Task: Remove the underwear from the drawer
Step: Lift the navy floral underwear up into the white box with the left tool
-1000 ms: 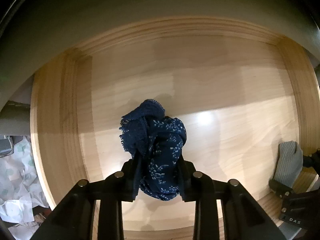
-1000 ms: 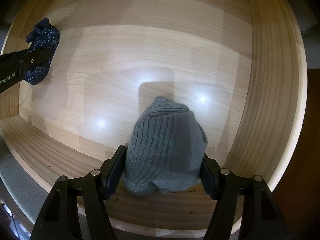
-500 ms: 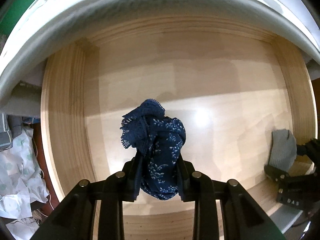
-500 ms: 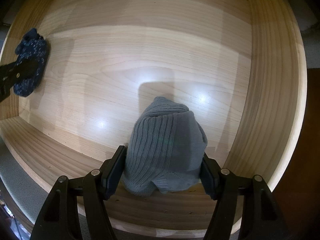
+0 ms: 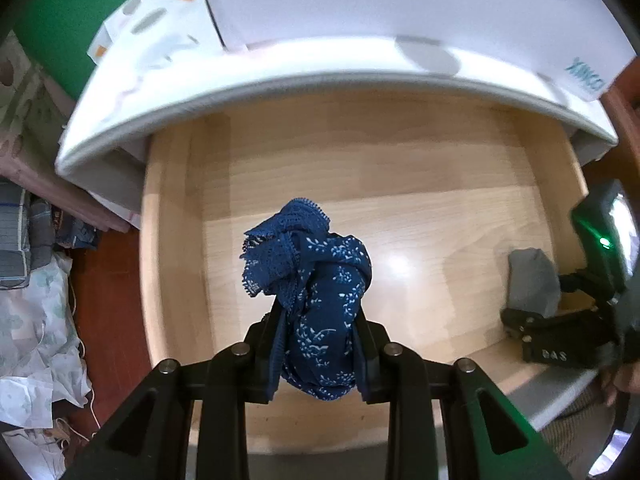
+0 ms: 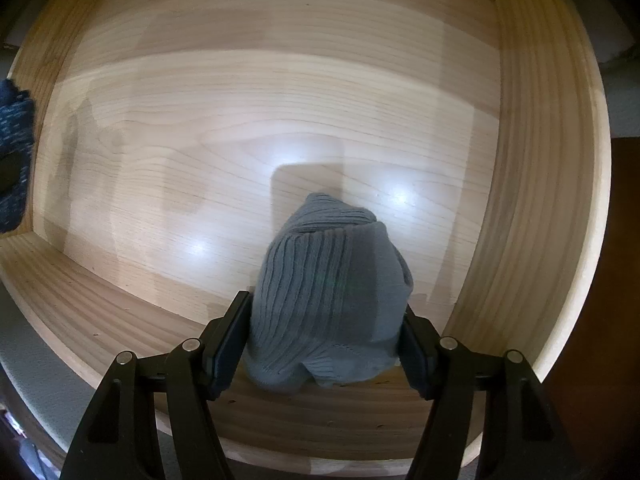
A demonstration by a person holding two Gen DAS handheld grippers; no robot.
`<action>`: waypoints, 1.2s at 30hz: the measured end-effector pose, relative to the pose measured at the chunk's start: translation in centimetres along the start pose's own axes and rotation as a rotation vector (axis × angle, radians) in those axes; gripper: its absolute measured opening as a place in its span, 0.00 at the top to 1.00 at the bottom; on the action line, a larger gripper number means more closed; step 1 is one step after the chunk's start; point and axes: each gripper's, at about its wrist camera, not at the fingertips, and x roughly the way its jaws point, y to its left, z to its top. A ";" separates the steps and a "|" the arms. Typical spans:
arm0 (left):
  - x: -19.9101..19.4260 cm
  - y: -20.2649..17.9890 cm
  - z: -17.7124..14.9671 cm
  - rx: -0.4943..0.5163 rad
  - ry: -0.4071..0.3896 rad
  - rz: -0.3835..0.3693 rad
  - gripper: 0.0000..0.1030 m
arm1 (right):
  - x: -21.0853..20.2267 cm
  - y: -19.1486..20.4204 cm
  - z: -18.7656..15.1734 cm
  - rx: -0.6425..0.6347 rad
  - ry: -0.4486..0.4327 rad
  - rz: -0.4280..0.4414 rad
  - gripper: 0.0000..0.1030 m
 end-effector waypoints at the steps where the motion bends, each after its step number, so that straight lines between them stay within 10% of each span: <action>1: -0.7 0.1 -0.2 -0.001 -0.014 -0.002 0.73 | 0.0 0.0 0.0 -0.001 0.000 -0.001 0.39; 22: -15.8 0.7 -0.9 0.051 -0.284 -0.058 0.73 | -0.2 0.3 0.0 0.001 0.000 -0.004 0.39; 36: -26.9 -0.8 8.5 0.072 -0.545 -0.052 0.72 | -0.3 0.5 -0.2 0.005 -0.002 -0.003 0.39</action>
